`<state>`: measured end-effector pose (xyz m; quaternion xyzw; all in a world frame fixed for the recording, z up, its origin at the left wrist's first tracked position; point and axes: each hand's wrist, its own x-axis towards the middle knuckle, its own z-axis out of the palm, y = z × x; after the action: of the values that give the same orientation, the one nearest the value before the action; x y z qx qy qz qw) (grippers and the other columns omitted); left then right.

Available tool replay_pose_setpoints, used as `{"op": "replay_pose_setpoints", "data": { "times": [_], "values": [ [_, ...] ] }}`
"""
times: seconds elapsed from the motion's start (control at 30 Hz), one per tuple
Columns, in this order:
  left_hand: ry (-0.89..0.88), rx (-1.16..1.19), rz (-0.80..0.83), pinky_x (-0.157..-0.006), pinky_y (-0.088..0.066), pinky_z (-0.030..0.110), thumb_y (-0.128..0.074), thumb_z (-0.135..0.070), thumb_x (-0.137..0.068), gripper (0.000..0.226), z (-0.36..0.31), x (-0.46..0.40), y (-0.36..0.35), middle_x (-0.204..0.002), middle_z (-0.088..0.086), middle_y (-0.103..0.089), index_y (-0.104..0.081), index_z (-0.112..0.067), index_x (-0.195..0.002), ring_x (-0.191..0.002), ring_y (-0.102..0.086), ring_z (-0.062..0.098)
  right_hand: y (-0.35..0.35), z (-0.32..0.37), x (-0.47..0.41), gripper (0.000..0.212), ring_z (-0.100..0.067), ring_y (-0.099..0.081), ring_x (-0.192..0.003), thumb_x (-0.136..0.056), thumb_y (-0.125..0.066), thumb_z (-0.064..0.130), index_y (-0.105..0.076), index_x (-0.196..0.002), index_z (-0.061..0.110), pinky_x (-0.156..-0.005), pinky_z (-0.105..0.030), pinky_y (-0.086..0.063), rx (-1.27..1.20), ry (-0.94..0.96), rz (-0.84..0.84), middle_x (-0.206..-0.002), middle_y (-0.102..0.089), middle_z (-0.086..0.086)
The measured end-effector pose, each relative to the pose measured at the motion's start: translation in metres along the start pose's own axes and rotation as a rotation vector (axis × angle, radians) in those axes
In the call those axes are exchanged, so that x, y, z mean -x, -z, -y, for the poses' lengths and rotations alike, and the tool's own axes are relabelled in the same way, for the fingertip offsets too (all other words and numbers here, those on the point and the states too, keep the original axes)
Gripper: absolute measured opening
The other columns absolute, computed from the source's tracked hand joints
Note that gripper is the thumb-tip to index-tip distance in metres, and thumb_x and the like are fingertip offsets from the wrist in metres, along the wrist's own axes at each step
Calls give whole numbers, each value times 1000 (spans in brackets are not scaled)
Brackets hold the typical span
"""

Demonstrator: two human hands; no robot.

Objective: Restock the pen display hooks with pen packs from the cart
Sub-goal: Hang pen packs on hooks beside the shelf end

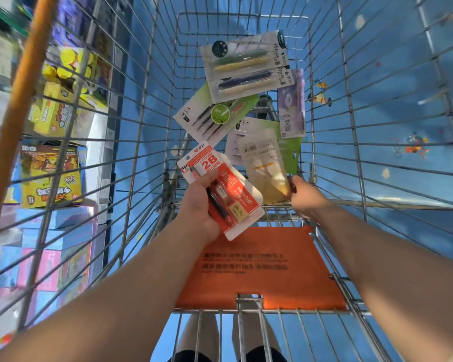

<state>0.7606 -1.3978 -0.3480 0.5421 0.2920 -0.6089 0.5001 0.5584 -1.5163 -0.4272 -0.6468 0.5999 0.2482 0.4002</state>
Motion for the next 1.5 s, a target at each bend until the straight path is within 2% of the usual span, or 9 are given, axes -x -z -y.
{"op": "replay_pose_setpoints", "data": {
  "times": [0.3, 0.57, 0.9, 0.97, 1.07, 1.17, 1.23, 1.43, 1.5],
  "values": [
    [27, -11, -13, -97, -53, 56, -73, -28, -92, 20, 4, -1, 1, -106, 9, -80, -72, -19, -110, -104, -73, 33, 1, 8, 0, 16, -9, -51, -71, -107, -37, 6, -49, -104, 16, -49, -21, -36, -176, -39, -15, -90, -56, -2],
    [34, -23, 2, -90, -55, 52, -71, -28, -93, 15, 0, 6, 0, -97, 7, -80, -72, -19, -105, -96, -74, 29, 13, 29, 9, 14, -4, -75, -71, -107, -49, 18, -56, -119, 16, -62, -24, -43, -712, 18, -58, -100, -77, 2],
    [38, -272, 23, -75, -57, 43, -67, -27, -98, 15, 1, 49, -13, -73, 7, -77, -70, -12, -96, -75, -72, 26, 37, 71, 67, 16, -38, -64, -80, -98, -65, 13, -59, -85, 20, -81, -46, -55, -986, 174, -363, -86, -70, -11],
    [39, -343, 48, -71, -57, 41, -64, -26, -101, 18, -3, 67, -18, -71, 7, -77, -69, -11, -93, -68, -73, 24, 49, 83, 89, 12, -26, -70, -85, -91, -71, 29, -66, -82, 33, -89, -51, -59, -965, 265, -447, -82, -71, 5],
    [23, -389, 141, -68, -59, 40, -59, -23, -103, 17, -11, 96, -23, -80, 9, -78, -70, -9, -102, -66, -76, 23, 67, 97, 124, 20, -9, -64, -65, -92, -73, 14, -68, -83, 32, -67, -32, -57, -1043, 347, -522, -71, -62, 12],
    [-9, -383, 234, -70, -60, 40, -58, -25, -104, 21, -21, 128, -27, -86, 9, -78, -71, -9, -108, -70, -76, 23, 82, 102, 159, 10, -11, -58, -58, -94, -70, 9, -68, -97, 18, -59, -26, -49, -1006, 431, -608, -71, -61, -5],
    [-4, -347, 285, -67, -62, 41, -57, -26, -103, 24, -27, 154, -28, -87, 9, -78, -71, -8, -109, -71, -76, 23, 94, 105, 187, 8, -10, -65, -64, -95, -68, 5, -68, -101, 10, -64, -24, -51, -986, 494, -619, -82, -66, -15],
    [-54, -173, 442, -77, -64, 47, -57, -21, -94, 28, -34, 237, -25, -102, 16, -72, -72, -5, -110, -85, -73, 32, 125, 109, 275, 29, -17, -71, -96, -91, -69, 2, -70, -101, 30, -88, -34, -55, -781, 753, -646, -102, -74, 3],
    [-83, -133, 495, -84, -61, 45, -53, -25, -95, 33, -33, 262, -23, -103, 18, -74, -71, -4, -114, -88, -73, 34, 135, 116, 299, 35, -4, -69, -96, -94, -66, -3, -69, -99, 32, -89, -22, -52, -719, 795, -646, -100, -73, 19]
  ]
}}
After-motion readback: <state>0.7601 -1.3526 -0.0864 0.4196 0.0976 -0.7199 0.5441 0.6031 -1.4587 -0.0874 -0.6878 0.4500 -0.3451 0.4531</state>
